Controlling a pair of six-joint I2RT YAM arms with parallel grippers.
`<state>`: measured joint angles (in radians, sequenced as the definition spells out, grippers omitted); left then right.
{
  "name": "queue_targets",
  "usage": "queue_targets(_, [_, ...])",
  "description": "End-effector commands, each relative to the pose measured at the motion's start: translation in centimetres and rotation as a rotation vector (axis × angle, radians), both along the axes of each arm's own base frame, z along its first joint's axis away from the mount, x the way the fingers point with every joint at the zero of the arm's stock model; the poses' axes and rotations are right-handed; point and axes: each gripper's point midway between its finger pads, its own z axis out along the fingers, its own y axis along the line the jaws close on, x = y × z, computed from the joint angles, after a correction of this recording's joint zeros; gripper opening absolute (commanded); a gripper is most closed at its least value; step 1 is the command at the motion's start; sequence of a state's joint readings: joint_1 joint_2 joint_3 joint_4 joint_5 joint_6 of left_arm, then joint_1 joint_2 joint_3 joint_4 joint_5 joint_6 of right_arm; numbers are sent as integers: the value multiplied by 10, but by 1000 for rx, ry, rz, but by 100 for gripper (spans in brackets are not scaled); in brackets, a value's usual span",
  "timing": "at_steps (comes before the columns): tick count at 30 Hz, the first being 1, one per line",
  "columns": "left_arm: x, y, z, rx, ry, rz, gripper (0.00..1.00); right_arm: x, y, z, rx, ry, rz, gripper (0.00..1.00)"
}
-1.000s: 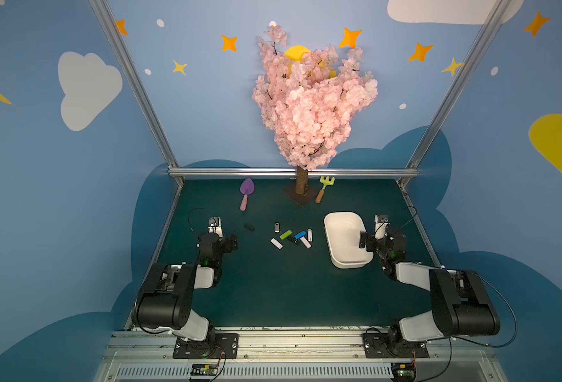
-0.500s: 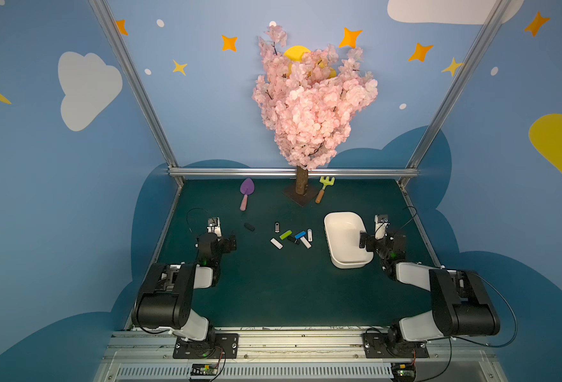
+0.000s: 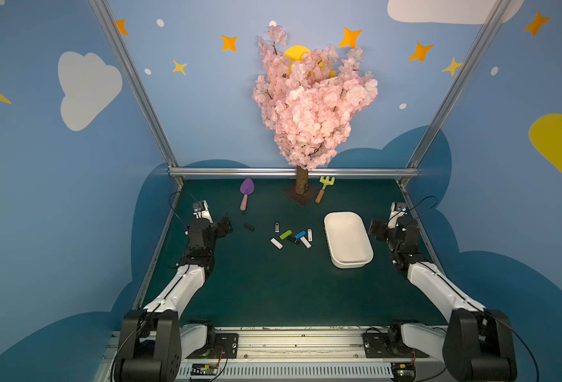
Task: Put the usb flash drive into the storage box
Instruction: Pick up the USB flash from the center of the board.
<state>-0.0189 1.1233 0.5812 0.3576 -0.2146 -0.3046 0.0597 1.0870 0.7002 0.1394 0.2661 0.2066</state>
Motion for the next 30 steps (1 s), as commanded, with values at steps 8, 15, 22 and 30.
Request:
queue_targets(8, [-44, -38, -59, -450, 426, 11, 86, -63, 74, 12, 366, 57, 321, 90])
queue_targets(15, [-45, -66, -98, -451, 874, -12, 79, -77, 149, -24, 193, 294, 553, 81])
queue_targets(22, [-13, -92, -108, -350, 1030, -20, 73, -90, 189, -56, -72, 276, 614, 80])
queue_targets(30, [29, -105, -123, -276, 1190, 64, 68, -89, 189, -65, -95, 289, 585, 80])
